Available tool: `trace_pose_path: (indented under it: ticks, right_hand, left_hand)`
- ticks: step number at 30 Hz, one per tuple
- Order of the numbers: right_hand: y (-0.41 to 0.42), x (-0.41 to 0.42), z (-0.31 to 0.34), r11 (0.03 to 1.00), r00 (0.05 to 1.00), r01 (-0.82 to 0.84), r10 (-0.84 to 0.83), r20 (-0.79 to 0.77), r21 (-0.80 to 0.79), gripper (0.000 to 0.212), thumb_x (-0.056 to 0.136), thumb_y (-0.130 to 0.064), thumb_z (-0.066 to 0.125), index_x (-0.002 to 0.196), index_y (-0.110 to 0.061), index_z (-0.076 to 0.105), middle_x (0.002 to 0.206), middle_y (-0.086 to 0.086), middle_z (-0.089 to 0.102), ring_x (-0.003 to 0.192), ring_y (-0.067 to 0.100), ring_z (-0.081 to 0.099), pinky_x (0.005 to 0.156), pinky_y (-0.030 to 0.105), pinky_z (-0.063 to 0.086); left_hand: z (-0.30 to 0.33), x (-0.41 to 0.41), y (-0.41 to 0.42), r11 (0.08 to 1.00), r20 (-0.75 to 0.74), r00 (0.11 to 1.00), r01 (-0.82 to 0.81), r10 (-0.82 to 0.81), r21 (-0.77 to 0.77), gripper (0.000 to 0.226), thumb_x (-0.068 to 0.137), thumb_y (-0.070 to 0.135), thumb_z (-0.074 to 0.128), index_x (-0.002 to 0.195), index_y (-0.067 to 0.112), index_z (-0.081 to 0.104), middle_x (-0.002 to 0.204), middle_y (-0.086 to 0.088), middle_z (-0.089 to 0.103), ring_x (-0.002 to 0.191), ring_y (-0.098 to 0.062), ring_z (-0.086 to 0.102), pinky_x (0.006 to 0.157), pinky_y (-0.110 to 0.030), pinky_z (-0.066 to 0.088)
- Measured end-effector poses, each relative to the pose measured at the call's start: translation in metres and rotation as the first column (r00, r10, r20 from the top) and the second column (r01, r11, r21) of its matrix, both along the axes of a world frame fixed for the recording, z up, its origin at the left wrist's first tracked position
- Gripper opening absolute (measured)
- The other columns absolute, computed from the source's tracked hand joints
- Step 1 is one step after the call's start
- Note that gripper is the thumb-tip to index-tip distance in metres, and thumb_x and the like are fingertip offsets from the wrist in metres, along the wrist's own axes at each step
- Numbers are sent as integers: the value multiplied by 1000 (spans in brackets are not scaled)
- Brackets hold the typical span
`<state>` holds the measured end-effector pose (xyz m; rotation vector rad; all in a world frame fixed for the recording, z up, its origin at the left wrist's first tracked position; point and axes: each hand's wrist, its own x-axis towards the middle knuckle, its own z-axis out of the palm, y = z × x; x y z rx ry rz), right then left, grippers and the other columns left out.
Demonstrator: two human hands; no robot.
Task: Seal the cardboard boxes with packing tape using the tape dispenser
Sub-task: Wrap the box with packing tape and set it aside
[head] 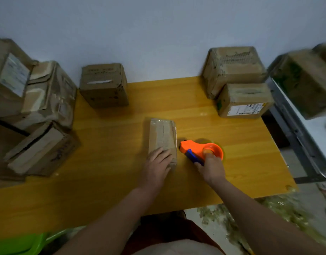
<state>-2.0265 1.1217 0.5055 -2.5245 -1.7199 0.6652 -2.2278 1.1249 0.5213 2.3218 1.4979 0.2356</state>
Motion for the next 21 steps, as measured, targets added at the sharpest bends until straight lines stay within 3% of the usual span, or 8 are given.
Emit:
trace_pose_path:
  ticks: [3,5,8,11,13,16,18,21]
  right_hand:
    - [1,10,-5,987,983,-137,146,116,-80,49,90,-37,58,131,-15,44,114,11,66,113,28,56,113,34,18]
    - [3,20,-7,986,986,-144,150,75,-84,41,90,-31,59,128,-15,50,115,14,66,117,31,54,113,32,19]
    - [0,35,5,999,978,-38,42,-203,25,23,86,-18,66,107,-7,63,97,18,66,101,35,59,81,33,38]
    - [-7,45,21,992,885,58,-1,-466,108,13,83,-8,69,74,-15,62,68,6,56,73,18,50,60,28,26]
    - [-10,49,33,989,810,81,5,-587,121,3,83,-2,68,81,-4,67,77,23,63,75,16,47,64,30,32]
    - [-14,52,51,989,692,70,48,-720,133,21,83,5,65,103,8,68,101,28,68,88,26,63,78,33,47]
    - [-17,53,62,989,625,16,107,-773,150,27,83,7,63,109,2,67,108,22,69,96,25,66,82,24,51]
    - [-19,56,80,983,543,-95,182,-820,155,28,83,9,62,110,3,67,109,19,69,97,21,66,85,22,53]
  left_hand:
    - [4,14,12,997,-14,997,-77,77,8,38,100,29,46,137,28,52,149,14,40,143,-11,24,113,-25,7]
    - [4,17,21,994,-106,988,-111,110,-1,37,101,36,41,137,37,49,151,21,34,144,-7,19,116,-39,-4]
    - [2,16,22,976,-5,979,-206,206,-74,41,99,33,46,140,33,46,157,12,25,145,-9,13,116,-29,-7]
    - [-2,8,7,950,-111,950,-301,292,-78,77,94,35,56,154,25,9,161,-6,-11,147,-21,-12,110,-26,-12]
    - [-4,6,-1,959,-286,925,-278,249,-64,100,90,37,61,151,16,-16,157,-11,-27,144,-26,-25,110,-35,-16]
    - [12,13,4,948,-351,909,-287,223,-140,104,88,28,64,151,9,-17,157,-11,-25,144,-28,-23,112,-40,-14]
    - [32,21,14,937,-201,936,-321,290,-142,89,89,20,60,153,7,-1,161,-9,-9,148,-27,-11,117,-38,-7]
    - [71,35,31,901,269,861,-417,433,-116,54,95,6,43,148,5,31,156,-8,27,144,-21,21,117,-28,12]
